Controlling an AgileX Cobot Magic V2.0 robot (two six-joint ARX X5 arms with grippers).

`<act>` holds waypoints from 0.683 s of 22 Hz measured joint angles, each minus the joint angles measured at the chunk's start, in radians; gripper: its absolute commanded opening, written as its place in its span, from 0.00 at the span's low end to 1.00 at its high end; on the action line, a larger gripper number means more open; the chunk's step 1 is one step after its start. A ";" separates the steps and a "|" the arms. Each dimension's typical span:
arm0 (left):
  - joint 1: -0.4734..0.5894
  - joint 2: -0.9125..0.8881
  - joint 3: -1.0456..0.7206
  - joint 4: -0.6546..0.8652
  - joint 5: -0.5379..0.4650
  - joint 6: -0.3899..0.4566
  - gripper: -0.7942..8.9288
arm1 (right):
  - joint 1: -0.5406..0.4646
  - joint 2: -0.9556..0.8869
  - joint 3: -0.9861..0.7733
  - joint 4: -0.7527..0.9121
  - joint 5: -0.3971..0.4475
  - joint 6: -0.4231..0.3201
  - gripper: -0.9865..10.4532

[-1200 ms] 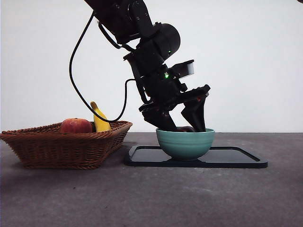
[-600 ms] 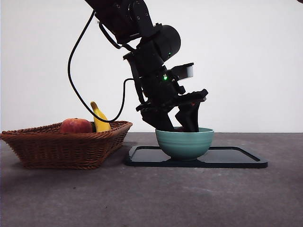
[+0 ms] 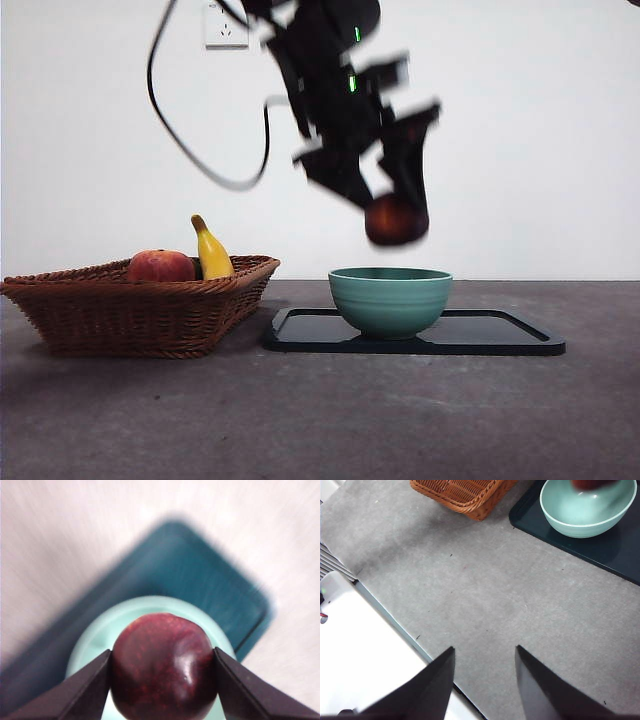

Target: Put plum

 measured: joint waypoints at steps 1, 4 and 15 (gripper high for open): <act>0.002 -0.029 0.014 -0.008 0.000 0.000 0.34 | 0.000 0.000 0.000 0.000 0.000 0.000 0.26; 0.031 -0.168 0.027 -0.030 0.001 -0.010 0.34 | 0.000 0.000 0.000 0.000 0.000 0.000 0.26; 0.216 -0.644 0.026 -0.427 0.000 -0.026 0.34 | 0.000 0.000 0.000 0.000 0.000 0.000 0.26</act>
